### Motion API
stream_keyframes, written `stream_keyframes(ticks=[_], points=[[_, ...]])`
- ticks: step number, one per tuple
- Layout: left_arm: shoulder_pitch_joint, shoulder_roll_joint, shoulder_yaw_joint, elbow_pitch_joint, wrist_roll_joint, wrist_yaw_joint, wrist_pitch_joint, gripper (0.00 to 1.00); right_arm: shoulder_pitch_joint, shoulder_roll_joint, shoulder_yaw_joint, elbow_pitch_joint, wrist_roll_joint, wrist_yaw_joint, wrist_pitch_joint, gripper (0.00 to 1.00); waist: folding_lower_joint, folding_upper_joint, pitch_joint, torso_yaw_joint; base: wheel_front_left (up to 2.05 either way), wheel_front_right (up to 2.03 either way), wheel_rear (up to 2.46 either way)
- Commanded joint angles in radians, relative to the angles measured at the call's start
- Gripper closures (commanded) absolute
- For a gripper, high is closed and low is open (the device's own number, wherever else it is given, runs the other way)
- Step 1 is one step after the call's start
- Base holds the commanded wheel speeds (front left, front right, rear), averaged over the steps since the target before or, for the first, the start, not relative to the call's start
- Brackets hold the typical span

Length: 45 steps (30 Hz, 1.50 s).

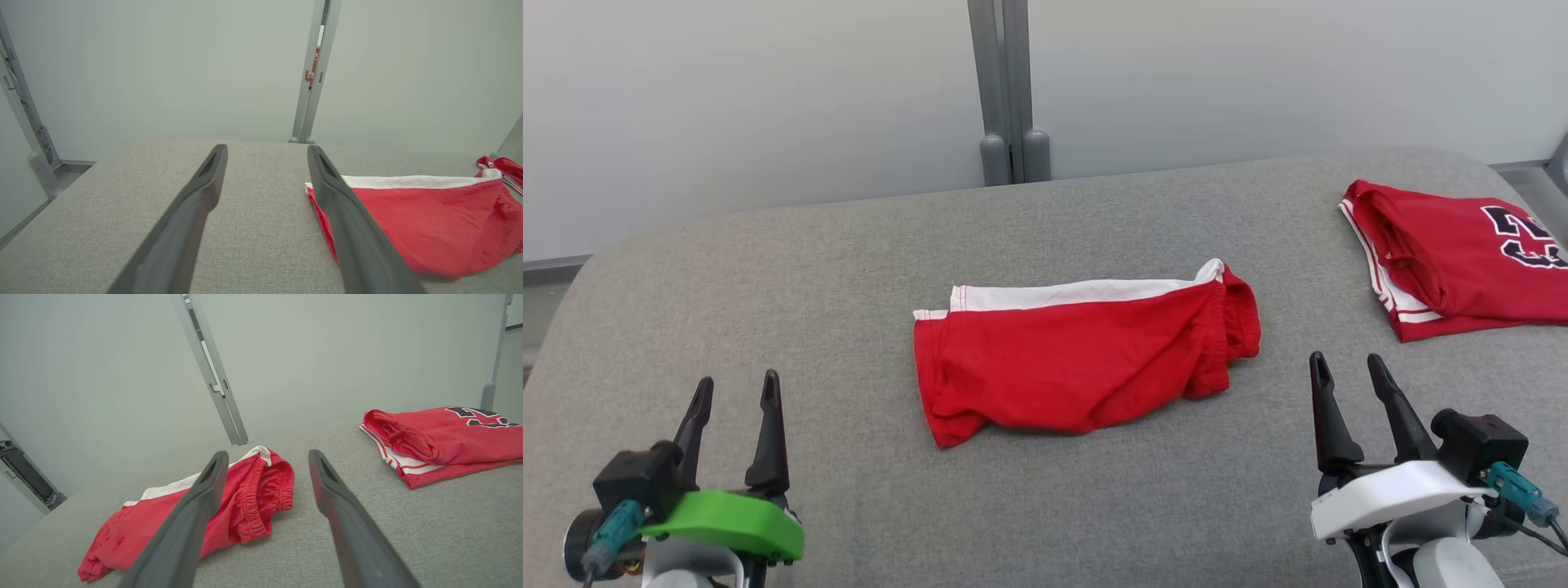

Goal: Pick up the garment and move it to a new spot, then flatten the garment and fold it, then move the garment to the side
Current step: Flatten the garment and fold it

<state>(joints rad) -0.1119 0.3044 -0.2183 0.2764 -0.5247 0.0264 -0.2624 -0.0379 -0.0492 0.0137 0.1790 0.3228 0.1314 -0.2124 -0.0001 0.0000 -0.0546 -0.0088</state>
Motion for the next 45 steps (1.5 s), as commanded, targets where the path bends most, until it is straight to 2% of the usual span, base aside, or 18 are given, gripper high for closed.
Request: stream_keyframes(ticks=[1, 6, 17, 31, 38, 45], points=[[0.038, -0.005, 0.019, -0.017, 0.027, -0.007, -0.002, 0.00, 0.019, -0.003, -0.004, -0.005, -0.007, -0.002, 0.004, 0.00, 0.0001, 0.0000, -0.008, 0.008, 0.00, 0.00, 0.00], [0.117, -0.035, 0.073, -0.068, 0.087, -0.032, -0.002, 0.00, 0.040, -0.002, -0.006, -0.008, -0.012, -0.002, 0.007, 0.00, 0.0001, 0.0000, -0.019, 0.025, 0.00, 0.00, 0.00], [0.221, -0.097, 0.155, -0.106, 0.197, -0.040, -0.002, 0.00, 0.102, -0.003, -0.001, -0.020, -0.042, -0.002, 0.017, 0.00, 0.0001, 0.0000, -0.043, 0.048, 0.00, 0.00, 0.00], [0.243, -0.144, 0.214, -0.103, 0.265, -0.070, -0.002, 0.00, 0.131, -0.003, 0.007, -0.047, -0.057, -0.002, 0.031, 0.00, 0.0001, 0.0000, -0.047, 0.057, 0.00, 0.00, 0.00], [0.227, -0.164, 0.223, -0.091, 0.282, -0.091, -0.002, 0.00, 0.043, -0.009, 0.021, 0.003, -0.079, -0.002, 0.037, 0.00, 0.0001, 0.0000, -0.036, 0.067, 0.00, 0.00, 0.00], [0.185, -0.184, 0.197, -0.076, 0.306, -0.113, -0.002, 0.00, -0.121, -0.026, 0.025, 0.113, -0.123, -0.002, 0.059, 0.00, 0.0001, 0.0000, -0.008, 0.109, 0.00, 0.00, 0.00]])
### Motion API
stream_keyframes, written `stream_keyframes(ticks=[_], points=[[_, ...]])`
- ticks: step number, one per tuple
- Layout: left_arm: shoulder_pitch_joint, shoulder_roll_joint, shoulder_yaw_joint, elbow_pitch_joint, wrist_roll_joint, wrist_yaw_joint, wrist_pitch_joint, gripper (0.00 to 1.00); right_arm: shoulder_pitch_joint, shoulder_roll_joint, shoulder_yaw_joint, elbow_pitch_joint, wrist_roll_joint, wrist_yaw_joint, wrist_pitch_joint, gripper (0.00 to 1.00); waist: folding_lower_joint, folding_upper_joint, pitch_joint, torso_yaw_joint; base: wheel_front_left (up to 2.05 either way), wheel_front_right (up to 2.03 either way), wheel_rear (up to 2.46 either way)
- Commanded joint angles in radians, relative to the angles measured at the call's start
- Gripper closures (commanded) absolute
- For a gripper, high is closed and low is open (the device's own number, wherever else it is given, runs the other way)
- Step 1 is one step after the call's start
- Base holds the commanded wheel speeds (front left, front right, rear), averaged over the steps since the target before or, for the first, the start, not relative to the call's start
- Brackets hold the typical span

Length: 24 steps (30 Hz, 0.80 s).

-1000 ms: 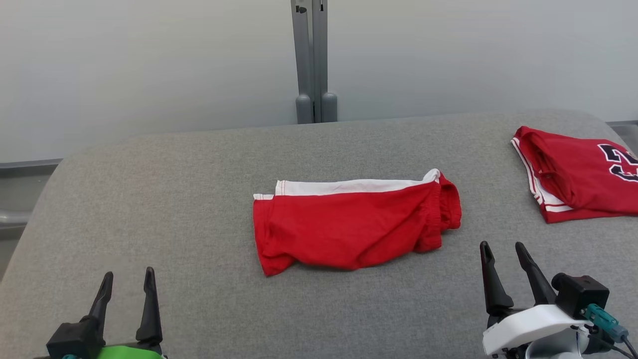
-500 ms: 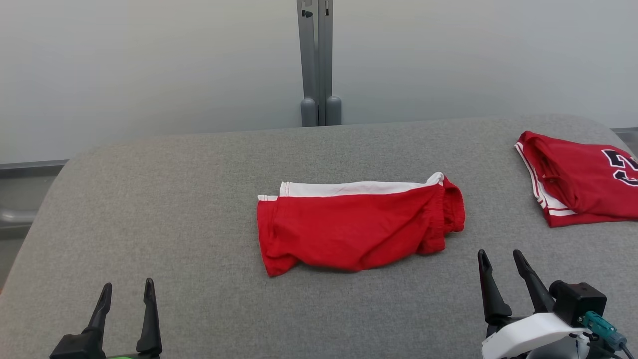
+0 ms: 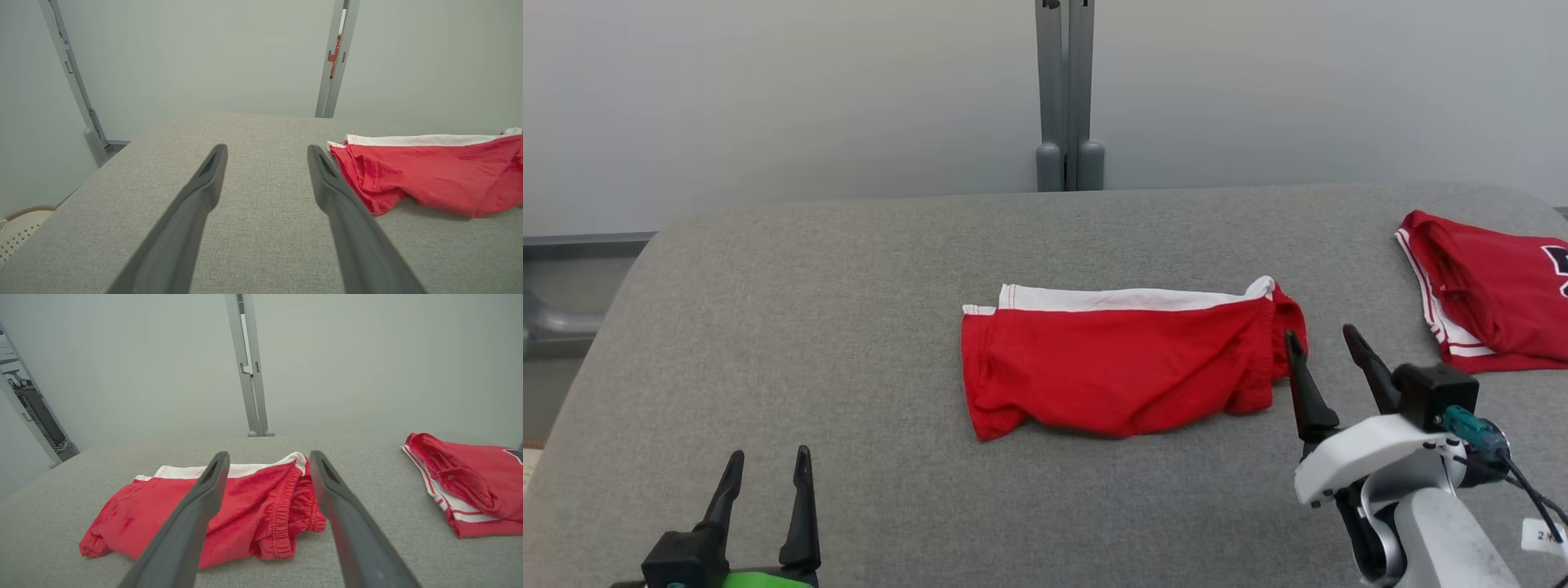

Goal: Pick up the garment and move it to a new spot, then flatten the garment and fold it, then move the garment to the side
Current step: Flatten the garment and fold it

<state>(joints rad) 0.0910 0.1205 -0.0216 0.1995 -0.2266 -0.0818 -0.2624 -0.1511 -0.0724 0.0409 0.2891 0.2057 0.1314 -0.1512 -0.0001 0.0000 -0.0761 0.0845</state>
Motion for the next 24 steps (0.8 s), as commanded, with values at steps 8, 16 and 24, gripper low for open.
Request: stream_keyframes(ticks=[8, 16, 24], points=[[-0.060, -0.022, -0.025, 0.026, 0.019, -0.022, -0.002, 0.00, -0.165, -0.032, -0.034, 0.221, -0.049, -0.002, 0.000, 0.00, 0.0001, 0.0000, 0.065, 0.071, 0.00, 0.00, 0.00], [-0.126, -0.037, -0.031, 0.036, 0.021, -0.033, -0.002, 0.00, -0.316, -0.053, -0.059, 0.463, -0.090, -0.002, -0.031, 0.00, 0.0001, 0.0000, 0.169, 0.108, 0.00, 0.00, 0.00], [-0.184, -0.049, -0.037, 0.048, 0.022, -0.041, -0.002, 0.00, -0.426, -0.071, -0.147, 0.672, -0.131, -0.002, -0.077, 0.00, 0.0001, 0.0000, 0.232, 0.133, 0.00, 0.00, 0.00]])
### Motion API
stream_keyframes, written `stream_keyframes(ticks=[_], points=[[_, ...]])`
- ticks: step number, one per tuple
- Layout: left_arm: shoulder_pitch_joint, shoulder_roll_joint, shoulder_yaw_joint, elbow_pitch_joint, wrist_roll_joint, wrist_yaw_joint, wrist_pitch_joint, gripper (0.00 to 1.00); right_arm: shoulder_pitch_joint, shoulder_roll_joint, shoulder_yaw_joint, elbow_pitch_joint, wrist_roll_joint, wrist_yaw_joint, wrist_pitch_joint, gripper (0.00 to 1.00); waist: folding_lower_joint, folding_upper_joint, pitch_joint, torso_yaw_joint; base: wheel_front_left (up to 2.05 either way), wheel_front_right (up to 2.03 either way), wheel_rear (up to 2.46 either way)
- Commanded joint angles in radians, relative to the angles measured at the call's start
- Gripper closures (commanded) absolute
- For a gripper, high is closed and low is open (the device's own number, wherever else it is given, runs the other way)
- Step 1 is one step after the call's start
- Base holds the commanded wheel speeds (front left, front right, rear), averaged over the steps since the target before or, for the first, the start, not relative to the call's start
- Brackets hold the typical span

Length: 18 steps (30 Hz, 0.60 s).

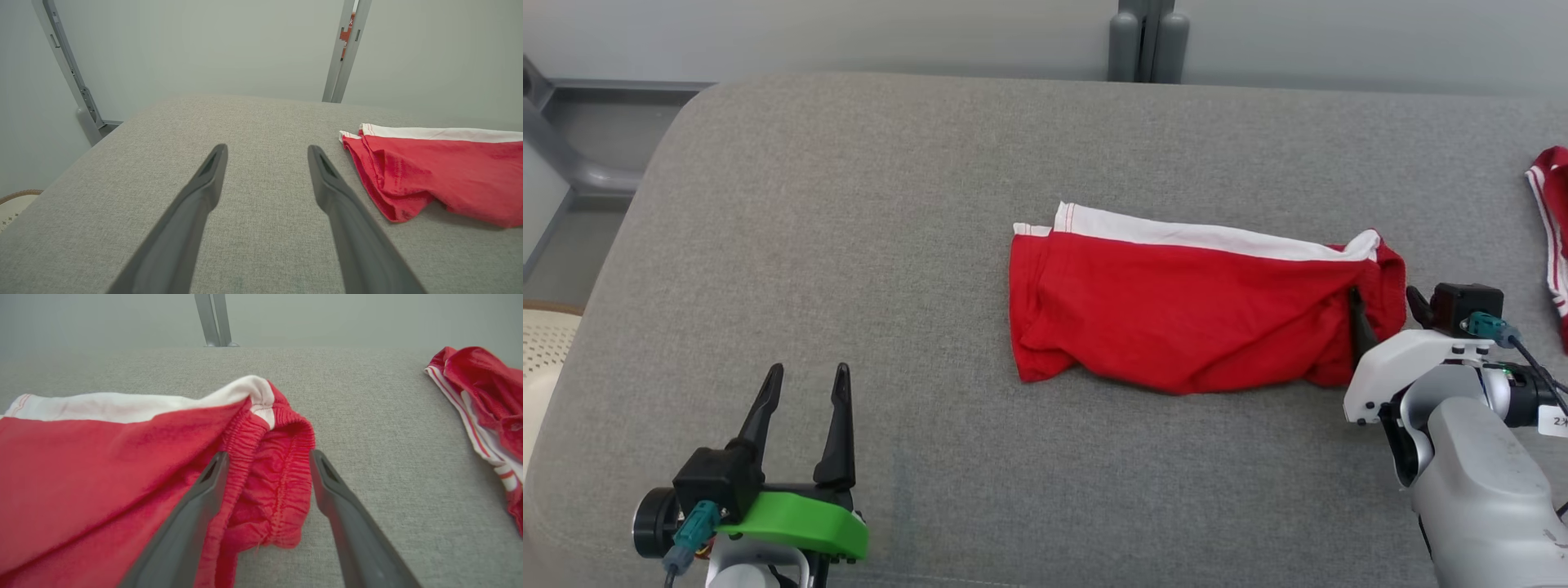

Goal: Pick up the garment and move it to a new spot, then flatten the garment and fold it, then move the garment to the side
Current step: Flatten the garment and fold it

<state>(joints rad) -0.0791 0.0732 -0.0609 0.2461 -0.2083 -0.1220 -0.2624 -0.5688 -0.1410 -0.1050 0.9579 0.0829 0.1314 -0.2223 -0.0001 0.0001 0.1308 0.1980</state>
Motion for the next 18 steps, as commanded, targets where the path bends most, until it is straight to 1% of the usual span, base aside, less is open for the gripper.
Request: stream_keyframes(ticks=[1, 10, 18], points=[[-0.018, -0.003, 0.004, 0.003, 0.005, -0.002, -0.002, 0.00, -0.014, -0.005, -0.013, 0.024, -0.013, -0.002, -0.011, 0.00, 0.0001, -0.0001, 0.030, 0.021, 0.00, 0.00, 0.00], [-0.037, -0.010, 0.013, 0.012, 0.011, -0.008, -0.002, 0.00, -0.053, 0.012, -0.072, 0.157, -0.032, -0.002, -0.030, 0.00, 0.0001, -0.0001, 0.052, 0.022, 0.00, 0.00, 0.00], [-0.057, -0.013, 0.007, 0.030, 0.016, -0.008, -0.002, 0.00, -0.099, 0.041, -0.061, 0.254, -0.040, -0.001, -0.023, 0.00, 0.0001, -0.0001, 0.062, 0.036, 0.00, 0.00, 0.00]])
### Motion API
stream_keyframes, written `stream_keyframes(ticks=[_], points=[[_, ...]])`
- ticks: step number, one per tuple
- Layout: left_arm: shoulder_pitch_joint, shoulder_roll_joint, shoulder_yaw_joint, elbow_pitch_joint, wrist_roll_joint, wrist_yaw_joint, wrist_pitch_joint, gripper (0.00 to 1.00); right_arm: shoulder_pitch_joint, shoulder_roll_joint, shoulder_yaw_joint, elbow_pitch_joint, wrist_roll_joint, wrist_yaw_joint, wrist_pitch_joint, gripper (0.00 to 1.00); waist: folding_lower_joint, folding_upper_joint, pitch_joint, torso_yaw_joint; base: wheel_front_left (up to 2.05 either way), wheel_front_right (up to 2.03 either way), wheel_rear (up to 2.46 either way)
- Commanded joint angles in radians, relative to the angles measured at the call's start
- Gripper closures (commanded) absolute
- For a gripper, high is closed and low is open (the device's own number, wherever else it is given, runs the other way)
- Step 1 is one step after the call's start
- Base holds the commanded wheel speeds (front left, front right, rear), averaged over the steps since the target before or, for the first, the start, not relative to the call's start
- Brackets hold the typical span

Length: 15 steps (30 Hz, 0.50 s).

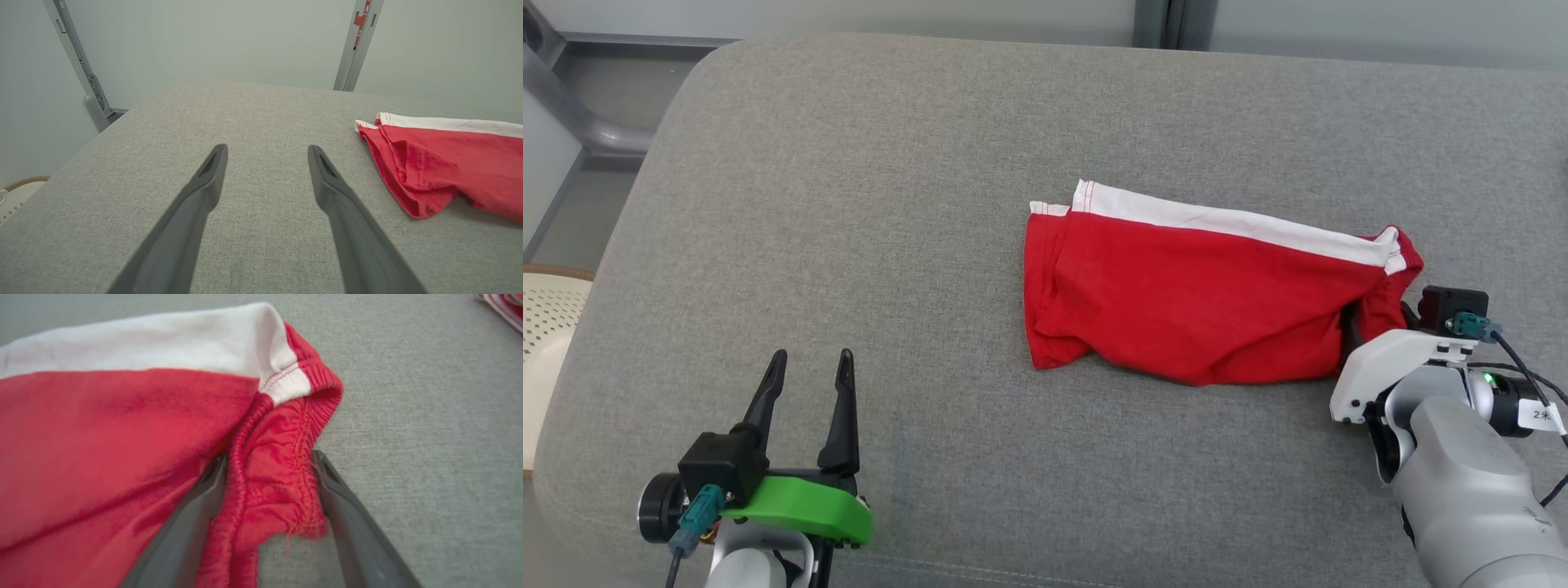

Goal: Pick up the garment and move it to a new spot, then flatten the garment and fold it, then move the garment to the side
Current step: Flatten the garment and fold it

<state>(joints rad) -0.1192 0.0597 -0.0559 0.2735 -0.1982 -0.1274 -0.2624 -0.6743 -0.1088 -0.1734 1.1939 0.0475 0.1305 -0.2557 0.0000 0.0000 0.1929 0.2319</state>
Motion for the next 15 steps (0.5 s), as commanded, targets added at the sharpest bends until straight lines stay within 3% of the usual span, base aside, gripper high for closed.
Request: stream_keyframes(ticks=[1, 2, 3, 4, 15], points=[[-0.018, 0.000, 0.002, 0.005, 0.006, -0.003, -0.002, 0.00, 0.002, 0.018, 0.015, 0.029, -0.004, 0.000, 0.019, 0.00, 0.0000, 0.0000, 0.000, 0.004, 0.00, 0.00, 0.00], [-0.019, 0.000, 0.003, 0.007, 0.005, -0.003, -0.002, 0.00, -0.001, 0.025, 0.017, 0.034, 0.005, 0.000, 0.016, 0.32, 0.0000, 0.0000, 0.000, 0.005, 0.00, 0.00, 0.00], [-0.019, -0.001, 0.003, 0.008, 0.006, -0.003, -0.002, 0.00, -0.004, 0.028, 0.019, 0.040, 0.013, 0.000, 0.015, 0.78, 0.0000, 0.0000, -0.001, 0.007, 0.00, 0.00, 0.00], [-0.018, -0.001, 0.004, 0.010, 0.006, -0.004, -0.002, 0.00, -0.005, 0.029, 0.023, 0.045, 0.016, 0.000, 0.014, 1.00, 0.0000, 0.0000, -0.003, 0.008, 0.00, 0.00, 0.00], [0.038, 0.006, 0.032, 0.013, 0.017, -0.004, -0.002, 0.00, 0.038, -0.047, 0.076, 0.048, 0.058, -0.001, -0.005, 1.00, 0.0000, 0.0000, -0.091, -0.035, 0.00, 0.00, 0.00]])
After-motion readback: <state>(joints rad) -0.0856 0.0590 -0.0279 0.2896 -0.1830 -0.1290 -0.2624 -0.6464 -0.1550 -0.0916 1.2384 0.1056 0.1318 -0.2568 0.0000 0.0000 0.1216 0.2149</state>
